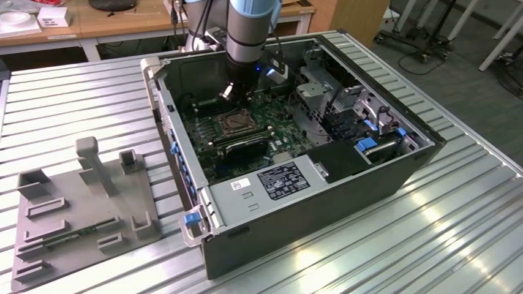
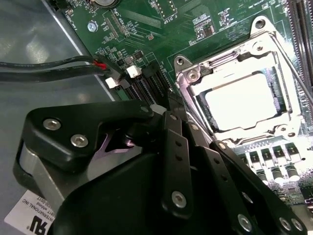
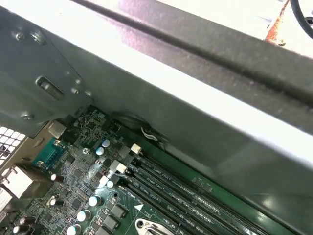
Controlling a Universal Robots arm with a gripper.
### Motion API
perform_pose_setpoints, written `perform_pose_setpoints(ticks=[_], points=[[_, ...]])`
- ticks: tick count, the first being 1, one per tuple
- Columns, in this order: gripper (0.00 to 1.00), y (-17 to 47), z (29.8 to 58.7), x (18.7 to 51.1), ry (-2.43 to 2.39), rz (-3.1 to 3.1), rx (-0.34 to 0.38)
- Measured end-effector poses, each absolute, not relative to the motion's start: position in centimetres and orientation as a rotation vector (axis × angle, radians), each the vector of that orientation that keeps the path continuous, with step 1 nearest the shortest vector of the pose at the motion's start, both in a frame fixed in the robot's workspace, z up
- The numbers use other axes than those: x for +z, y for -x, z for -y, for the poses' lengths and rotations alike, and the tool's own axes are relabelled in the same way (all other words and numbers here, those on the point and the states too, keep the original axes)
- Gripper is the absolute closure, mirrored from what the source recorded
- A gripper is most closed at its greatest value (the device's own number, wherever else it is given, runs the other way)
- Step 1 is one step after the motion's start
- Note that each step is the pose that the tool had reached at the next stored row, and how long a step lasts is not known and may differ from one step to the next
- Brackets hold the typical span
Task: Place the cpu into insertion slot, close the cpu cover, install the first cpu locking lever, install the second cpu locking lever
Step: 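Install the first cpu locking lever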
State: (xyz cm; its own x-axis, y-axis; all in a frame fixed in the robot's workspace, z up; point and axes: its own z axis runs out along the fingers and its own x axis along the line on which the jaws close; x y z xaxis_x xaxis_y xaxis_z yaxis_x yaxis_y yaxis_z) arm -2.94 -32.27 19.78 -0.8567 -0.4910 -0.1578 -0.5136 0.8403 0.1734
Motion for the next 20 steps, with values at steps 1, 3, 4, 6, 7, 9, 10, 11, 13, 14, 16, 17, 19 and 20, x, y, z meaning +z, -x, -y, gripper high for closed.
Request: perform_pose_setpoints(ticks=[1, 3, 4, 6, 7, 9, 10, 11, 13, 14, 16, 17, 19, 20], points=[[0.89, 2.94, 32.27, 19.78, 0.799, -2.910, 0.320], [0.89, 2.94, 32.27, 19.78, 0.802, -2.910, 0.319], [0.89, 2.94, 32.26, 19.78, 0.804, -2.910, 0.318], [0.89, 2.94, 32.27, 19.79, 0.811, -2.908, 0.318], [0.89, 2.94, 32.26, 19.78, 0.817, -2.907, 0.318], [0.89, 2.94, 32.24, 19.78, 0.826, -2.906, 0.317], [0.89, 2.94, 32.22, 19.79, 0.830, -2.905, 0.316], [0.89, 2.94, 32.19, 19.78, 0.834, -2.905, 0.314], [0.89, 2.94, 32.10, 19.78, 0.842, -2.906, 0.307], [0.89, 2.94, 32.06, 19.78, 0.845, -2.906, 0.304], [0.89, 2.94, 31.94, 19.78, 0.852, -2.907, 0.296], [0.89, 2.94, 31.88, 19.78, 0.856, -2.908, 0.290], [0.89, 2.94, 31.74, 19.78, 0.861, -2.910, 0.279], [0.89, 2.94, 31.67, 19.79, 0.864, -2.911, 0.272]])
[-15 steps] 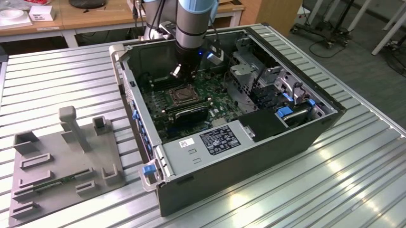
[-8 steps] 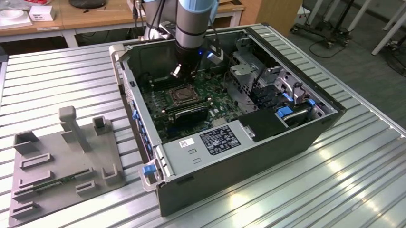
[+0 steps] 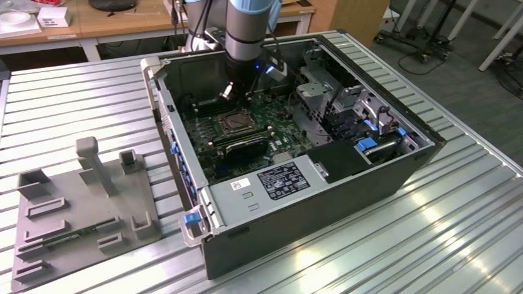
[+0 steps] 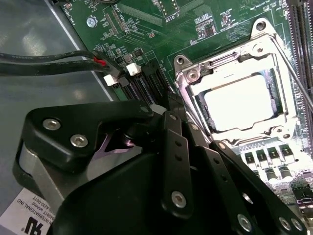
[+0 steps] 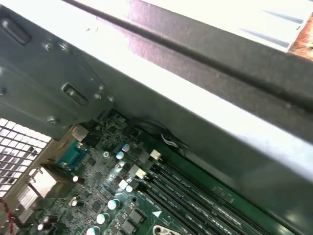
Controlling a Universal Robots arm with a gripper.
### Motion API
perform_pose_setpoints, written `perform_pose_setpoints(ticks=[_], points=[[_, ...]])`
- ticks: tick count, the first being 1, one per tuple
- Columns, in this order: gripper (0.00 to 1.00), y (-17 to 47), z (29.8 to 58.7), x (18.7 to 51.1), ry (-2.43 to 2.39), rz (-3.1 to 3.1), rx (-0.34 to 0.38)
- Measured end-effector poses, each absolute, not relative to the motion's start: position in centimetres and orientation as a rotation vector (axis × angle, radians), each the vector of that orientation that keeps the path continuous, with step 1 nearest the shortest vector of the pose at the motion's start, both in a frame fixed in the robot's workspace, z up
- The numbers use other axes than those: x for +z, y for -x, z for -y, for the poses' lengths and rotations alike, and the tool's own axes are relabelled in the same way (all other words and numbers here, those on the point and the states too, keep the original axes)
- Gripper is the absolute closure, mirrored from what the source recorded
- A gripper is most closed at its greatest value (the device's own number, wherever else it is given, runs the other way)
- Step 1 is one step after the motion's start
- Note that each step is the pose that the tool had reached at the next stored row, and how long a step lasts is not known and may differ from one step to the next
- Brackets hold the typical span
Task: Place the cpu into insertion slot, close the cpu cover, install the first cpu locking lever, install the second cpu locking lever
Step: 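Install the first cpu locking lever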
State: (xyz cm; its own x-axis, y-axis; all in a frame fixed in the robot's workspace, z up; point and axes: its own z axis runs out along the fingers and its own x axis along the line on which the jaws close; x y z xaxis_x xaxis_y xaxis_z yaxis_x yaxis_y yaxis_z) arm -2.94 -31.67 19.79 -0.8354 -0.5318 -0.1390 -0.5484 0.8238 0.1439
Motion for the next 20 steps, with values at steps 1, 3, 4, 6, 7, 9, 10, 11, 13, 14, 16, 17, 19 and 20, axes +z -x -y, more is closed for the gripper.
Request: perform_pose_setpoints(ticks=[1, 3, 4, 6, 7, 9, 10, 11, 13, 14, 16, 17, 19, 20], points=[[0.89, 2.9, 31.6, 19.8, 0.867, -2.912, 0.265], [0.89, 2.9, 31.4, 19.8, 0.872, -2.915, 0.252], [0.89, 2.9, 31.4, 19.8, 0.875, -2.917, 0.245], [0.89, 2.9, 31.3, 19.8, 0.879, -2.919, 0.233], [0.89, 2.9, 31.3, 19.8, 0.880, -2.920, 0.230], [0.89, 2.9, 31.3, 19.9, 0.880, -2.920, 0.228], [0.89, 2.9, 31.3, 20.0, 0.880, -2.920, 0.228], [0.89, 2.9, 31.3, 20.2, 0.880, -2.920, 0.228], [0.89, 2.9, 31.3, 20.5, 0.879, -2.920, 0.228], [0.89, 2.9, 31.3, 20.6, 0.880, -2.920, 0.228], [0.89, 2.9, 31.3, 20.9, 0.879, -2.920, 0.228], [0.89, 2.9, 31.3, 21.1, 0.879, -2.920, 0.229], [0.89, 2.9, 31.3, 21.5, 0.880, -2.920, 0.228], [0.89, 2.9, 31.3, 21.6, 0.880, -2.920, 0.228]])
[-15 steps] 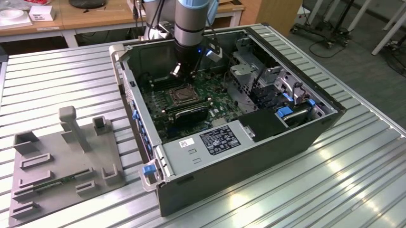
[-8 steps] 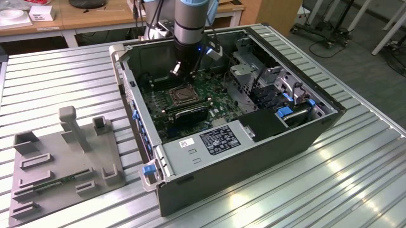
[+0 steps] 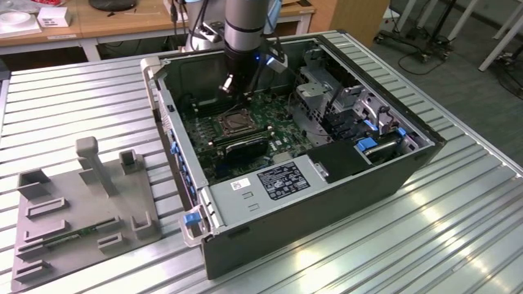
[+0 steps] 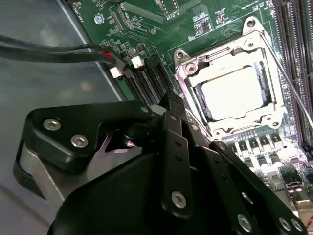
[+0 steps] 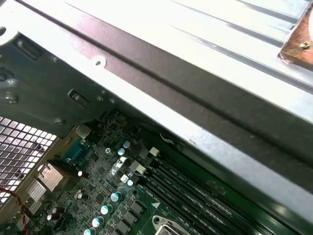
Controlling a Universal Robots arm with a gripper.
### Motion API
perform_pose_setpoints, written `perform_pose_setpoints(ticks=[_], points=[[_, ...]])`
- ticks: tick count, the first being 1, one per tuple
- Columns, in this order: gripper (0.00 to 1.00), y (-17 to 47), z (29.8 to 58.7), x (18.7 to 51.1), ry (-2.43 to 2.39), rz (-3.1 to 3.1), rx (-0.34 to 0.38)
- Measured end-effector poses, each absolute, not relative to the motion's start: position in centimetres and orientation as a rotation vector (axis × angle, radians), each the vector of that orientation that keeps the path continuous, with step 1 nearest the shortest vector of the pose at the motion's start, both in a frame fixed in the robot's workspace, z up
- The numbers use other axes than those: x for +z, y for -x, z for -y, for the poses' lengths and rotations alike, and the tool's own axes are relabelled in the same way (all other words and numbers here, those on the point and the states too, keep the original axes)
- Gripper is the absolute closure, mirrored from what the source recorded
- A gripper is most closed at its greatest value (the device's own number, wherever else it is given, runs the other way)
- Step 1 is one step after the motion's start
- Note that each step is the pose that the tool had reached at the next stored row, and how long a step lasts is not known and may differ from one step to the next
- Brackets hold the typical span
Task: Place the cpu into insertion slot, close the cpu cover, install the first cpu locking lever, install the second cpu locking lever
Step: 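Install the first cpu locking lever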
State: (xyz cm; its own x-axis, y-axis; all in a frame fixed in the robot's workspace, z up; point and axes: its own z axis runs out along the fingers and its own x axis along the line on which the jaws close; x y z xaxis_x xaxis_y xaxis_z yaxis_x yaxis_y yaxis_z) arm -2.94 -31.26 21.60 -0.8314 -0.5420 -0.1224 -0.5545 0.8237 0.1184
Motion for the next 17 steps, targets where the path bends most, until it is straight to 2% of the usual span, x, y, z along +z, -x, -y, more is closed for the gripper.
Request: perform_pose_setpoints(ticks=[12, 17], points=[[0.89, 2.9, 31.3, 24.4, 0.880, -2.921, 0.226], [0.89, 2.9, 31.3, 24.3, 0.880, -2.921, 0.226]])
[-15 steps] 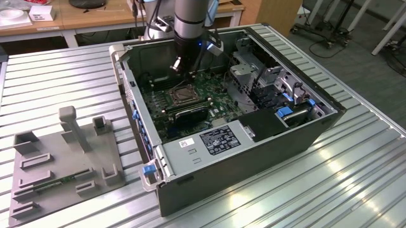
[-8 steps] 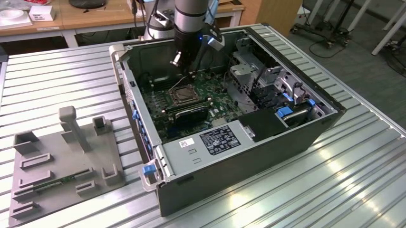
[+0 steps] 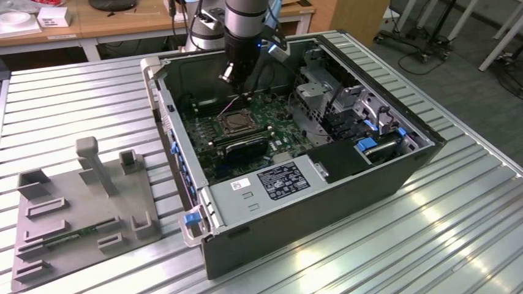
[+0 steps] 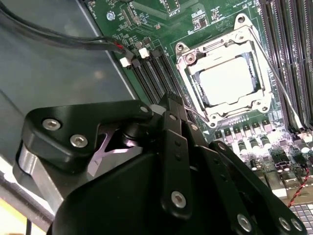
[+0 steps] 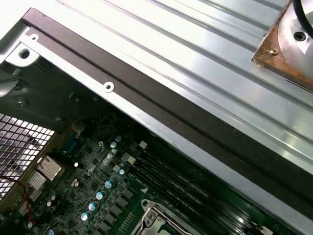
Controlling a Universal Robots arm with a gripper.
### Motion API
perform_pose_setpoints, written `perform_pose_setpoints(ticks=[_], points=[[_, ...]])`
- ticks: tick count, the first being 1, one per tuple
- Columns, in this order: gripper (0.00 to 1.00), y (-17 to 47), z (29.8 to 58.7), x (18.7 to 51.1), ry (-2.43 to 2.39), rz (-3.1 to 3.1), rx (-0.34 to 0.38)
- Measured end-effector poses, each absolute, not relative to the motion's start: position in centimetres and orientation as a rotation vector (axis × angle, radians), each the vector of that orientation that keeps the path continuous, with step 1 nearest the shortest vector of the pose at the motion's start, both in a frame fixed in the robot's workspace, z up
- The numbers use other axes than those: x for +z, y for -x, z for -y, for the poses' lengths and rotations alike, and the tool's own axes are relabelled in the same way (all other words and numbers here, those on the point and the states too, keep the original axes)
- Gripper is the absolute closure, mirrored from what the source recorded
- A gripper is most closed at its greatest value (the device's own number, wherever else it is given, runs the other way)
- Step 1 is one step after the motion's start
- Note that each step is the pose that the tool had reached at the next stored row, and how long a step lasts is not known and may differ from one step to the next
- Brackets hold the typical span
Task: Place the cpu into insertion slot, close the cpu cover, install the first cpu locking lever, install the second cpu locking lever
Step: 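Install the first cpu locking lever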
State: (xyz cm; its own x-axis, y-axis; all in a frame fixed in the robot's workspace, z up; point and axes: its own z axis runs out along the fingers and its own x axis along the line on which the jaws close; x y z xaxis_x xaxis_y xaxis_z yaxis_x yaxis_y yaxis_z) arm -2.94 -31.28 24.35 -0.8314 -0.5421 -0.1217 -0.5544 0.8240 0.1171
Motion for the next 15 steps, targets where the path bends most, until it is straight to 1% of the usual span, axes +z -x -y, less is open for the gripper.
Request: perform_pose_setpoints(ticks=[10, 15], points=[[0.89, 2.99, 31.29, 24.02, 0.681, -2.964, 0.216], [0.89, 3.66, 31.29, 24.00, 0.665, -2.963, 0.213]])
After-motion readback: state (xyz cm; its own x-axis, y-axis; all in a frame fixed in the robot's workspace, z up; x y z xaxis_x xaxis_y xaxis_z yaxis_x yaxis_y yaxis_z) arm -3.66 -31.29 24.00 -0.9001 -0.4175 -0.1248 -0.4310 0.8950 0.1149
